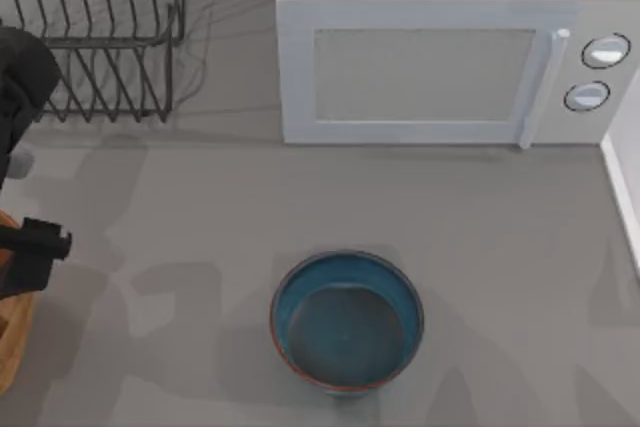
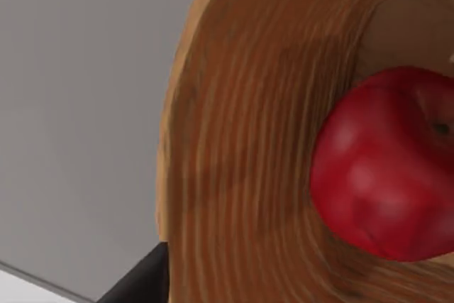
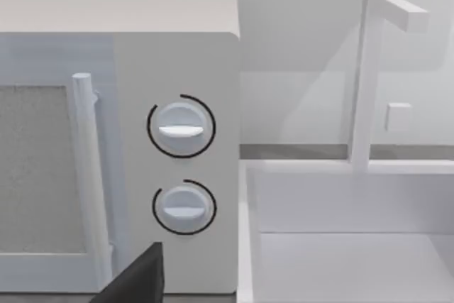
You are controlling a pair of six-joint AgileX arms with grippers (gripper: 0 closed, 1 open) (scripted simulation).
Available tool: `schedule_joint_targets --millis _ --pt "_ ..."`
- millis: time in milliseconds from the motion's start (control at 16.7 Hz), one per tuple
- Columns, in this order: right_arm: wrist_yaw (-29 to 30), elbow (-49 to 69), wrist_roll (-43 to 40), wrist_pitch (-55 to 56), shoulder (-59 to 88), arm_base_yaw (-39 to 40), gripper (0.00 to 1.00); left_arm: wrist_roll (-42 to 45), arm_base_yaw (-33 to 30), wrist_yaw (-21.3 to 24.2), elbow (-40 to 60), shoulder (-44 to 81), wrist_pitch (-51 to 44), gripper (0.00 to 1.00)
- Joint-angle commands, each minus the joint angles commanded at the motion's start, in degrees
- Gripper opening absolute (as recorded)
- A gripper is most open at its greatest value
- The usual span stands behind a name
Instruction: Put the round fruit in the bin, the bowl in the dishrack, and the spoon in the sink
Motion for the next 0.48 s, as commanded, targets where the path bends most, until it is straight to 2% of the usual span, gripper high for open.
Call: schedule_joint_targets --millis 240,480 --pt "0.0 0.0 0.0 0.0 0.0 0.0 1.0 1.01 1.64 3.13 -7.83 -12.0 9.54 1.0" --pt "0.0 0.0 0.0 0.0 0.0 0.0 1.0 3.54 3.57 7.61 -21.0 -32.92 22.53 1.0"
